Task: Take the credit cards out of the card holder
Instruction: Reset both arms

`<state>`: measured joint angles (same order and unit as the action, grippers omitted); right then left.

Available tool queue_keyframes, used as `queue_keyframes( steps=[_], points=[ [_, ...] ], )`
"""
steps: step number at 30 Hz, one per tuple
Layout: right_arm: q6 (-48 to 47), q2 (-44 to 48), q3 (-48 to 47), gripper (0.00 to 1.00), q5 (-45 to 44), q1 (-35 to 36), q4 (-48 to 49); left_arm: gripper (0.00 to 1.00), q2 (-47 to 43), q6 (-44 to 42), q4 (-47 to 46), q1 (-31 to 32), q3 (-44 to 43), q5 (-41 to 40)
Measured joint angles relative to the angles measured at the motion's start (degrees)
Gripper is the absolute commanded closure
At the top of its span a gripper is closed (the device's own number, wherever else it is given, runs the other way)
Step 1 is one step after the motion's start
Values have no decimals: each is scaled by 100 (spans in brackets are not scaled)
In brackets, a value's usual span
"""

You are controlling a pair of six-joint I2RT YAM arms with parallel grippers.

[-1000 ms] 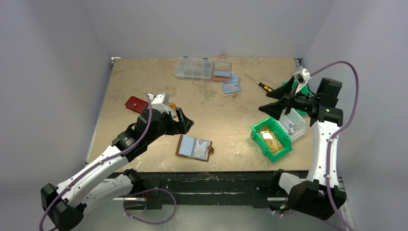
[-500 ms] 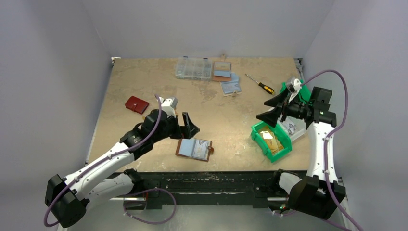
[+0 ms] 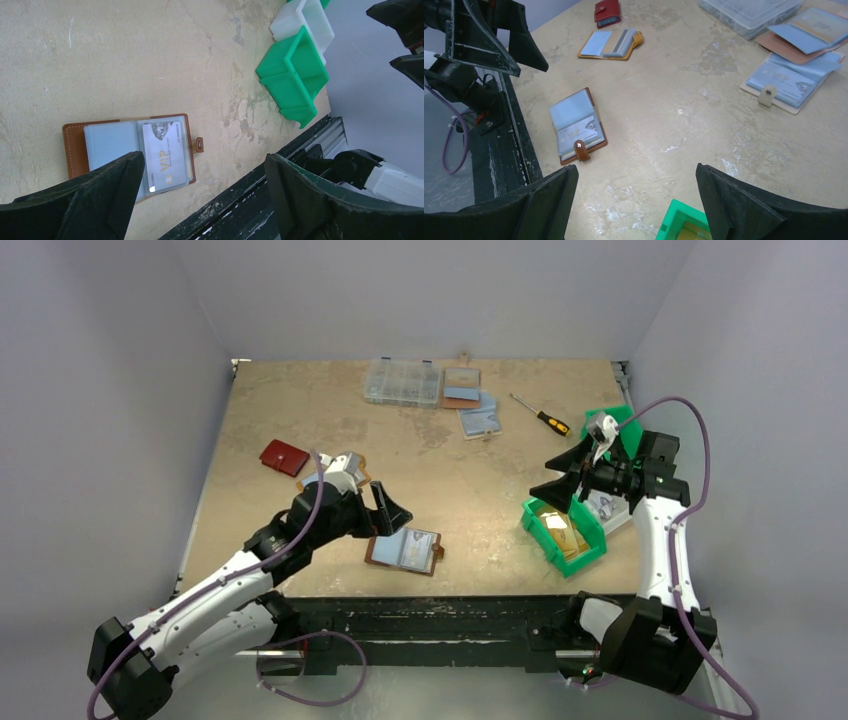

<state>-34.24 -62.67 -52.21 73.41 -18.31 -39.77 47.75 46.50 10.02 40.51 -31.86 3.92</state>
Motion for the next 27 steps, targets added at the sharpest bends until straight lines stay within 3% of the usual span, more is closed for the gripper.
queue_keyframes(
  steps=[6,12,20,27],
  points=[
    [11,219,28,1,-37,0,44,5,-85,35,96,0,-20,-87],
    [131,562,170,1,-42,0,225,5,503,-111,553,68,-363,-223],
    [116,133,210,1,-199,0,295,15,2105,-723,1141,1084,-1460,-1056],
    [-61,-260,208,1,-367,0,157,21,3237,-909,1727,1510,-2149,-1873]
  ],
)
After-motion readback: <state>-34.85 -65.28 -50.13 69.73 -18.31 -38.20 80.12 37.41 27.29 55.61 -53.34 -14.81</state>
